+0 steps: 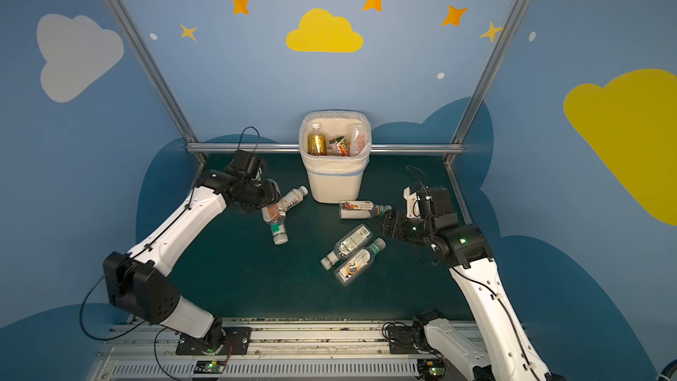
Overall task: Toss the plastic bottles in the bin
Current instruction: 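Lift the clear water bottle with the left gripper and drop it into the bin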
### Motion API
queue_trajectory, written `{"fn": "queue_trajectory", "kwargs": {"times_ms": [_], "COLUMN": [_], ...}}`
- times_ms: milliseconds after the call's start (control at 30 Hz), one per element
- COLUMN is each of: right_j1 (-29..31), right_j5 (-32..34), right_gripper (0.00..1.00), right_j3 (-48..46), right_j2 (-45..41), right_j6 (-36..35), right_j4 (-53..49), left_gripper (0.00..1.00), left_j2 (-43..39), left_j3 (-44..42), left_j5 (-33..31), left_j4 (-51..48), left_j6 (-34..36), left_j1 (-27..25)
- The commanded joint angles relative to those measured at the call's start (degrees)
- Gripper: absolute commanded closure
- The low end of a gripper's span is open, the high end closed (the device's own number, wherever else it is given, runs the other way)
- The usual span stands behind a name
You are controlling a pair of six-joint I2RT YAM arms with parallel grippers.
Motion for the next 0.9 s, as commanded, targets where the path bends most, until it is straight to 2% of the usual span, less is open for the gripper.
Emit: {"fn": "queue_trajectory", "kwargs": {"times_ms": [0,133,233,333,433,500,533,600,633,700,800,867], "right_j1": [0.9,2.7,4.0,5.1,5.9,6.2,6.1,6.2,6.2,6.2,6.2,6.1], "right_j5": [-0.3,0.2,1.1,1.8,2.7,3.2,3.4,3.7,3.9,4.3,5.4,5.7], "right_gripper": [0.21,0.21,0.21,0.21,0.21,0.21,0.21,0.21,0.21,0.21,0.21,0.21], "right_j3": [-0.3,0.1,1.5,3.7,5.8,6.3,6.3,6.0,5.7,5.4,4.5,4.1], "right_j2": [0.7,1.9,3.1,4.5,5.7,5.9,5.9,5.7,5.5,5.0,3.6,3.1], "right_j6": [1.3,2.0,2.0,1.5,0.9,0.7,0.8,0.8,0.9,1.1,1.1,1.2], "right_j4": [1.6,2.2,2.1,1.2,0.2,-0.1,-0.1,0.1,0.1,-0.1,-0.5,-0.3], "left_gripper": [0.39,0.41,0.41,0.42,0.43,0.43,0.38,0.00,0.00,0.00,0.00,0.00], "left_j2": [-6.8,-12.2,-14.4,-7.3,8.0,21.7,28.2,44.7,49.6,43.8,33.0,27.4], "left_j3": [5.9,11.2,9.3,15.7,32.7,49.8,59.1,85.3,93.5,81.3,67.6,62.8], "left_j5": [-2.5,-4.6,-5.9,-4.6,-1.1,0.4,0.0,-1.2,-2.0,-2.1,-6.9,-8.7], "left_j4": [0.9,8.1,23.3,30.6,29.5,24.5,21.1,11.1,7.9,11.4,15.4,15.8], "left_j6": [4.1,8.2,10.8,13.5,15.5,17.1,17.9,17.7,16.6,15.1,21.2,24.2], "left_j1": [-0.2,-1.9,-3.5,-4.0,-4.8,-5.7,-6.2,-6.7,-6.6,-6.7,-9.5,-10.9]}}
